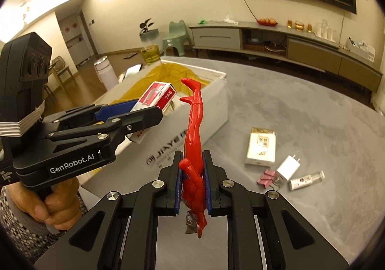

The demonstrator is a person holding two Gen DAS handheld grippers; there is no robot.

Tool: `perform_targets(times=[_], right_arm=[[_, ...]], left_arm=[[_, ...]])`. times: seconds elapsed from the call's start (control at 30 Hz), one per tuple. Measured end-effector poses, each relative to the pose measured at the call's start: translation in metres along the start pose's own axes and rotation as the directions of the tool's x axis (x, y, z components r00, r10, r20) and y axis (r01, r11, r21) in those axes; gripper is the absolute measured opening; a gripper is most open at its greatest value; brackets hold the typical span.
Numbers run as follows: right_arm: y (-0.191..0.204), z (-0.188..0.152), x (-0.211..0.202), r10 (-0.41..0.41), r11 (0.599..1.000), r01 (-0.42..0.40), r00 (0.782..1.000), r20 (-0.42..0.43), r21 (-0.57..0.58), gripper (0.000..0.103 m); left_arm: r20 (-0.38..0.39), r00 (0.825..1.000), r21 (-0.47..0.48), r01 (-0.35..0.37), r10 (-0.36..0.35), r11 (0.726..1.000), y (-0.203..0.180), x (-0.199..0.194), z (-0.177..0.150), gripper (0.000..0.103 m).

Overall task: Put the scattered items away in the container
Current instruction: 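Lift and carry the staples box with the left tool while the right tool carries the figure over the box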

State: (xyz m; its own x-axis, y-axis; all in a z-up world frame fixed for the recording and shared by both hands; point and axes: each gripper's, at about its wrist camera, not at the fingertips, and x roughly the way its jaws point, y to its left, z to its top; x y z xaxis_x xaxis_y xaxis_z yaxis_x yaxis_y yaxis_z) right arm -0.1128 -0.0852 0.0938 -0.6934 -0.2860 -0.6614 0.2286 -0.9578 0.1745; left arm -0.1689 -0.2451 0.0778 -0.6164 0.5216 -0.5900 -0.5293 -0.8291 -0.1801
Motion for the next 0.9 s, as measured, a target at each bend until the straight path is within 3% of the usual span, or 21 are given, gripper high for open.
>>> perform_targets(times=[0.9], right_arm=[[0.041, 0.039, 0.004, 0.034, 0.999, -0.031, 0.997, 0.076, -0.029, 0.016]], left_arm=[[0.069, 0.996, -0.117, -0.054, 0.062, 0.992, 0.067, -0.027, 0.011, 0.039]])
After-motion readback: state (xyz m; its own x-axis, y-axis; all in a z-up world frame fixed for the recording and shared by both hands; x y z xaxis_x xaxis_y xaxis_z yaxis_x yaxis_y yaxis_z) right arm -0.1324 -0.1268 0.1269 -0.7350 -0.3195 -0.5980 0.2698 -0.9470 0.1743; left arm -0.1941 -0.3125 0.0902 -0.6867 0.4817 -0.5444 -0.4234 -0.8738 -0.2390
